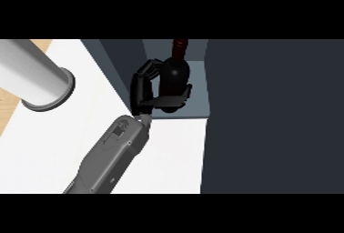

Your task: Pick up the wine, place it into the cabinet and close the cabinet

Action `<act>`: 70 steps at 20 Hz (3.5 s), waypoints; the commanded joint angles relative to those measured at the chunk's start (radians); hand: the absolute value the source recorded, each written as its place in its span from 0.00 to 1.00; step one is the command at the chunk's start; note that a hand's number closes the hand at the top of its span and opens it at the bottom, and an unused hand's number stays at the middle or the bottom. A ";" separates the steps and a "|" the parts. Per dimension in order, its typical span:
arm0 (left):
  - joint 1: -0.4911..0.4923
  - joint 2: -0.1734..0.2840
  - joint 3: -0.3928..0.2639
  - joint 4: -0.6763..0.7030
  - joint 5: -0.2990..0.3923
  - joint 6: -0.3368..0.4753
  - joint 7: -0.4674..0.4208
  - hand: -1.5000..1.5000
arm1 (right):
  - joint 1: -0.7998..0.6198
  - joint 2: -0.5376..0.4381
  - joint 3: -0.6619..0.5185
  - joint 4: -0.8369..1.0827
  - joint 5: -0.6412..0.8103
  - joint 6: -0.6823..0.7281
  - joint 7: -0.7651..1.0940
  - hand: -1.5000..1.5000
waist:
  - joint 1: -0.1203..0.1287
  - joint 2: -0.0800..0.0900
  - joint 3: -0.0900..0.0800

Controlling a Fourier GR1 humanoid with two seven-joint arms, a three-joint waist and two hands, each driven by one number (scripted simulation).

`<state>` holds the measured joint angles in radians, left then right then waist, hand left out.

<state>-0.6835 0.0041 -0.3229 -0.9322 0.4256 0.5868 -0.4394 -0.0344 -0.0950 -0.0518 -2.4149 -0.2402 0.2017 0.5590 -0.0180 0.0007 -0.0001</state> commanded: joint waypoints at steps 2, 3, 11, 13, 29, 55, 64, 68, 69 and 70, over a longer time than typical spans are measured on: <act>-0.095 -0.004 0.035 0.122 -0.002 -0.004 0.014 1.00 | -0.002 -0.009 0.007 -0.148 -0.089 -0.030 0.108 0.00 | -0.002 0.000 0.000; -0.099 -0.004 0.055 0.118 -0.024 0.000 0.018 1.00 | 0.006 -0.011 -0.037 -0.103 -0.114 -0.005 0.046 0.00 | 0.002 0.000 0.000; -0.214 -0.004 0.134 0.350 -0.009 -0.026 -0.100 1.00 | 0.031 0.030 0.048 -0.101 -0.014 -0.009 0.018 0.00 | -0.008 0.004 0.000; -0.261 -0.004 0.139 0.395 0.000 -0.019 -0.154 1.00 | 0.028 0.027 0.047 -0.082 -0.023 -0.007 0.012 0.00 | -0.015 0.006 0.000; -0.415 0.003 0.303 0.623 0.094 -0.078 -0.215 1.00 | 0.033 0.014 0.036 -0.103 -0.065 -0.002 0.035 0.00 | -0.029 0.009 0.000; -0.433 -0.004 0.327 0.830 0.095 -0.060 -0.350 0.00 | -0.067 0.013 0.058 -0.019 -0.037 -0.023 0.041 0.00 | -0.049 0.020 -0.001; -0.432 0.014 0.326 0.864 0.060 -0.040 -0.339 0.00 | -0.046 0.022 0.088 -0.054 -0.009 -0.026 0.027 0.00 | -0.062 0.027 -0.002; -0.364 0.005 0.344 0.839 0.070 -0.061 -0.420 0.00 | -0.002 0.010 0.070 -0.082 -0.052 -0.010 0.031 0.00 | -0.058 0.022 -0.001; -0.384 0.029 0.347 0.837 0.071 -0.072 -0.408 0.00 | -0.082 0.010 0.068 -0.031 -0.039 -0.028 0.036 0.00 | -0.054 0.027 -0.002; -0.368 0.018 0.359 0.839 0.080 -0.077 -0.417 0.00 | -0.037 0.025 0.081 -0.043 -0.035 -0.019 0.010 0.00 | -0.059 0.027 -0.001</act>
<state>-1.1069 -0.0003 0.0127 -0.0988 0.4913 0.5370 -0.8131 -0.1043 -0.0823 0.0223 -2.3922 -0.2545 0.1861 0.5666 -0.0775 0.0220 0.0016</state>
